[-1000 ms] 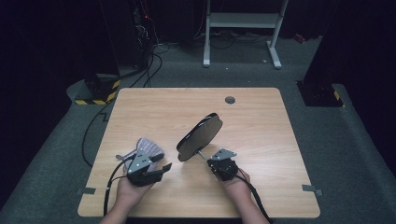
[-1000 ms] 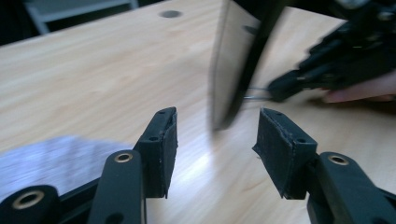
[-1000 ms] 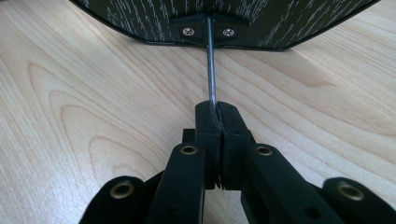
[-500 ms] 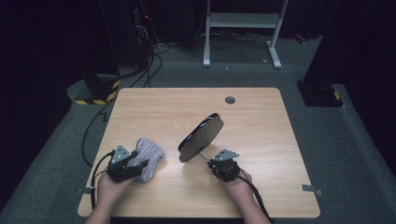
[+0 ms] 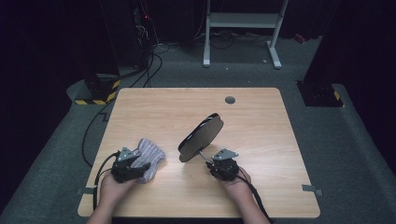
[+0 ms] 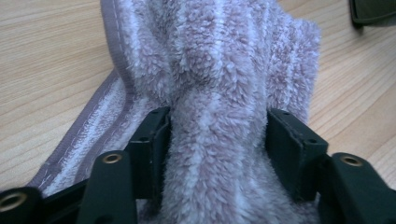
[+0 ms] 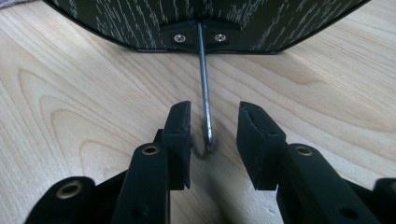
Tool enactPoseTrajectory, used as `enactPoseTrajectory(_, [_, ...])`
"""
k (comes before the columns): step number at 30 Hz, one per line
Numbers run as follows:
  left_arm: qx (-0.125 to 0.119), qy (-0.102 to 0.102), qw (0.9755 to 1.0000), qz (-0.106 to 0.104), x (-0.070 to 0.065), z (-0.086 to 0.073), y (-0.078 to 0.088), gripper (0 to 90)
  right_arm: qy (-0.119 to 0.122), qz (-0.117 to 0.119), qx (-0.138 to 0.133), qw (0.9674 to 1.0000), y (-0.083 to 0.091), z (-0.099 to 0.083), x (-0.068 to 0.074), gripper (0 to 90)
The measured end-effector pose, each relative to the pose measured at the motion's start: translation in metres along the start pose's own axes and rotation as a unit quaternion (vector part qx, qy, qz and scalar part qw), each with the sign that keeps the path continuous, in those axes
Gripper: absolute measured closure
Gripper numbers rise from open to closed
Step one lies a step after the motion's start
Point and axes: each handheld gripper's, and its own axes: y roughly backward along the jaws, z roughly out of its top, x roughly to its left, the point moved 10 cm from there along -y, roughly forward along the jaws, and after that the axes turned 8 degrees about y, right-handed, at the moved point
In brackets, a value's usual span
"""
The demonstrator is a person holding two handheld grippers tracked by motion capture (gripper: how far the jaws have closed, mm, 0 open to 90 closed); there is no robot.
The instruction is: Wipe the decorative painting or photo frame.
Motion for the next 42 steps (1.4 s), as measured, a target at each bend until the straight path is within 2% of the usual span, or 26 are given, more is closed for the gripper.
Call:
enactPoseTrajectory(5, [0.0,-0.01,0.9999,-0.006,-0.003,-0.001,0.001,57.9,0.012,-0.008,0.0,0.9999,-0.002,0.003,0.003,68.6])
enactPoseTrajectory(6, [0.002,-0.011,0.9999,-0.01,-0.004,-0.002,0.001,62.3,0.008,-0.009,0.001,0.9999,-0.003,0.003,0.003,69.4])
enactPoseTrajectory(8, [0.004,-0.013,0.9998,-0.014,-0.006,-0.002,0.002,66.2,0.001,-0.003,0.001,1.0,-0.004,0.004,0.004,72.7])
enactPoseTrajectory(11, [0.0,-0.014,0.9997,-0.021,-0.007,-0.001,0.003,69.8,0.003,-0.002,0.0,1.0,-0.004,0.004,0.003,75.5])
enactPoseTrajectory(13, [-0.011,-0.01,0.9995,-0.028,-0.008,0.002,0.006,71.2,-0.003,-0.005,0.001,1.0,-0.004,0.004,0.001,80.1])
enactPoseTrajectory(14, [-0.028,-0.01,0.9989,-0.037,-0.01,0.005,0.009,71.6,-0.002,-0.007,0.001,1.0,-0.004,0.003,0.0,81.8])
enactPoseTrajectory(16, [-0.05,-0.011,0.9978,-0.041,-0.013,0.012,0.015,72.3,0.009,-0.006,0.002,0.9999,-0.004,0.004,0.0,86.5])
enactPoseTrajectory(20, [-0.126,-0.031,0.9897,-0.062,-0.032,0.033,0.039,72.5,0.019,-0.004,0.002,0.9998,-0.004,0.004,0.001,88.3])
enactPoseTrajectory(21, [-0.148,-0.038,0.9861,-0.065,-0.039,0.04,0.047,72.5,0.02,-0.004,0.003,0.9998,-0.004,0.004,0.002,88.4])
enactPoseTrajectory(22, [-0.16,-0.039,0.984,-0.069,-0.044,0.044,0.052,72.5,0.023,-0.007,0.002,0.9997,-0.004,0.004,0.002,88.4])
enactPoseTrajectory(23, [-0.177,-0.044,0.9804,-0.075,-0.052,0.051,0.059,72.5,0.023,-0.009,0.003,0.9997,-0.004,0.004,0.003,88.5])
enactPoseTrajectory(25, [-0.2,-0.056,0.9755,-0.074,-0.062,0.06,0.07,72.4,0.025,-0.008,0.002,0.9996,-0.004,0.004,0.003,88.5])
enactPoseTrajectory(27, [-0.218,-0.056,0.9707,-0.084,-0.071,0.068,0.08,72.3,0.025,-0.008,0.001,0.9997,-0.004,0.004,0.003,88.6])
enactPoseTrajectory(28, [-0.234,-0.055,0.9666,-0.088,-0.075,0.075,0.087,72.3,0.025,-0.009,0.001,0.9996,-0.004,0.004,0.003,88.6])
enactPoseTrajectory(30, [-0.25,-0.052,0.9616,-0.101,-0.082,0.084,0.098,72.3,0.026,-0.01,0.001,0.9996,-0.004,0.004,0.003,88.6])
enactPoseTrajectory(34, [-0.281,-0.069,0.9503,-0.115,-0.106,0.108,0.118,72.3,0.026,-0.01,0.0,0.9996,-0.004,0.004,0.003,88.6])
enactPoseTrajectory(38, [-0.301,-0.091,0.9418,-0.119,-0.13,0.134,0.125,72.2,0.027,-0.01,0.001,0.9996,-0.004,0.004,0.004,88.4])
enactPoseTrajectory(42, [-0.305,-0.107,0.9391,-0.117,-0.153,0.158,0.119,72.2,0.031,-0.012,0.001,0.9995,-0.004,0.004,0.004,88.4])
